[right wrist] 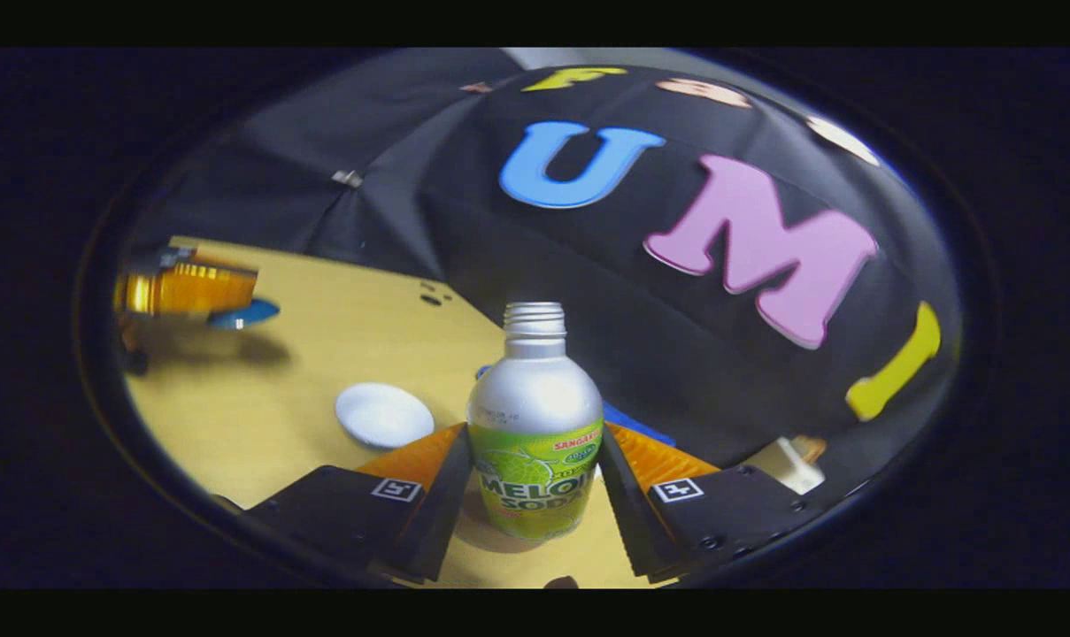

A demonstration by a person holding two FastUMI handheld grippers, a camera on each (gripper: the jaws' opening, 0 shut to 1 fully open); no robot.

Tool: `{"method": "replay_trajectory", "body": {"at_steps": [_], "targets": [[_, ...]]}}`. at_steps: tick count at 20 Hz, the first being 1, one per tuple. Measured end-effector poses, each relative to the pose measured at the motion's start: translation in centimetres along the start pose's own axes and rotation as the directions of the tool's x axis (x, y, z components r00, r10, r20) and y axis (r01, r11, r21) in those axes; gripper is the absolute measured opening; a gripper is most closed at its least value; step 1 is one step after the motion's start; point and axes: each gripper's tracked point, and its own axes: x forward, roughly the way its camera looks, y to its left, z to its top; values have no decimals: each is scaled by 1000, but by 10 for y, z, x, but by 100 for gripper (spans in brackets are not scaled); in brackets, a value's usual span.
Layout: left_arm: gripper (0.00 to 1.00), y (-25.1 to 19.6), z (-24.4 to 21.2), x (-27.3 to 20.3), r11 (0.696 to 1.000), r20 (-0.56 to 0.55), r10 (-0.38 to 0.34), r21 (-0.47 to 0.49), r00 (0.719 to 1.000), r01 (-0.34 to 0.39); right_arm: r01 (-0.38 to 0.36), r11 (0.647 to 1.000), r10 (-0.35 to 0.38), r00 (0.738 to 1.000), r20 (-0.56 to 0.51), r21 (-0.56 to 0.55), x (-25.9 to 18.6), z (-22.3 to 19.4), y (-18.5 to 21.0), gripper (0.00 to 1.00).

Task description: Open the teacup lid with one hand, grasp the water bottle and pour water into the teacup with the other hand; after pouring, place the water bottle on the coaster and then close the teacup lid.

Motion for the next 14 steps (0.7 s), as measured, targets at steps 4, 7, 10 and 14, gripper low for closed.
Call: {"method": "replay_trajectory", "body": {"at_steps": [4, 7, 10, 14], "targets": [[33, 0, -1, 0, 1000, -2, 0, 1, 1000, 0, -8, 969, -3, 999, 46, 247, 12, -14, -14, 79], [33, 0, -3, 1, 1000, -5, 4, 2, 1000, -4, -43, 934, 21, 998, 66, 355, 10, -14, -16, 79], [33, 0, -2, 1, 1000, -6, 2, 3, 1000, -2, -52, 919, 23, 996, 81, 390, 12, -19, -18, 79], [33, 1, -2, 1, 1000, -7, 4, 4, 1000, -4, -29, 929, 13, 999, 45, 369, 16, -33, -22, 78]]}}
